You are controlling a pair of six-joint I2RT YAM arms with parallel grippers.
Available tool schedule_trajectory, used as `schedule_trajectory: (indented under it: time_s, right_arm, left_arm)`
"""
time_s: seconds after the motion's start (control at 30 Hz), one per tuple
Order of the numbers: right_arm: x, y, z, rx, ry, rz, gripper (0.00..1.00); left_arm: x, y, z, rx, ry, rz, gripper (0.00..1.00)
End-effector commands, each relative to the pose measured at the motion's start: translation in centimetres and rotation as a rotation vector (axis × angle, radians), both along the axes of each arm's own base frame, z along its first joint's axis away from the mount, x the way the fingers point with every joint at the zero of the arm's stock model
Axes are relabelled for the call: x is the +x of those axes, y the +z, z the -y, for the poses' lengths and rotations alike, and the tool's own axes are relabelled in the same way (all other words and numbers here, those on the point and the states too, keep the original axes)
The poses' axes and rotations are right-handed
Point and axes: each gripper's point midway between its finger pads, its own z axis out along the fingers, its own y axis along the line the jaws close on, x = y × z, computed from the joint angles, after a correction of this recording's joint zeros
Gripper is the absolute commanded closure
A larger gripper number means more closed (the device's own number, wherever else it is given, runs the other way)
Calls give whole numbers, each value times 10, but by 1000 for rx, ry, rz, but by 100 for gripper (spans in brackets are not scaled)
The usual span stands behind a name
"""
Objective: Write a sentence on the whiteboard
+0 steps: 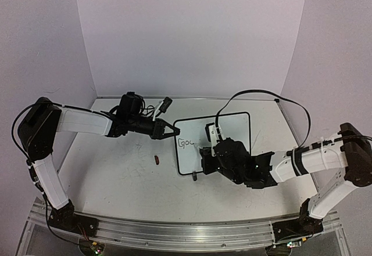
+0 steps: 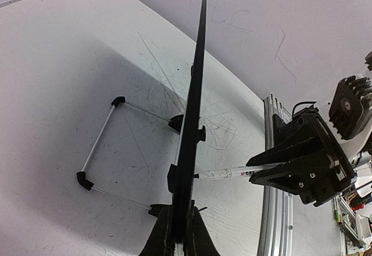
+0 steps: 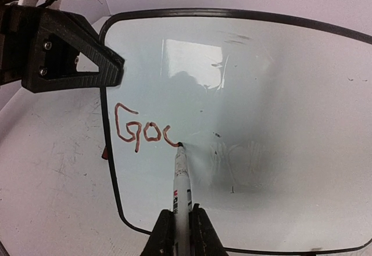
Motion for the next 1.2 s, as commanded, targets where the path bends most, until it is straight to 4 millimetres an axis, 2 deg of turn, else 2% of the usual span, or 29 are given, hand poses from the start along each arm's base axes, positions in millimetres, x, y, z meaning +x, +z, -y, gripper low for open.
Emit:
schedule_trajectory:
  time_s: [0.0, 0.17, 0.57, 0.77, 0.97, 1.03, 1.17]
  right_arm:
    - [9, 21, 5, 46, -50, 54, 100]
    - [12, 27, -4, 55, -35, 70, 100]
    - [10, 18, -14, 29, 8, 54, 100]
    - [13, 23, -14, 36, -5, 65, 100]
    - [11, 18, -21, 17, 22, 48, 100]
    - [9, 21, -18, 29, 25, 45, 100]
    - [2, 40, 2, 82, 0, 62, 100]
  left_arm:
    - [-1, -15, -6, 66, 35, -12, 100]
    - [-2, -14, -6, 66, 34, -10, 100]
    - [-1, -13, -6, 64, 35, -8, 100]
    - [-2, -13, -6, 64, 35, -7, 100]
    - [-2, -13, -6, 63, 33, -9, 100]
    - [-2, -13, -6, 64, 34, -8, 100]
    - [-2, -13, -6, 64, 35, -6, 100]
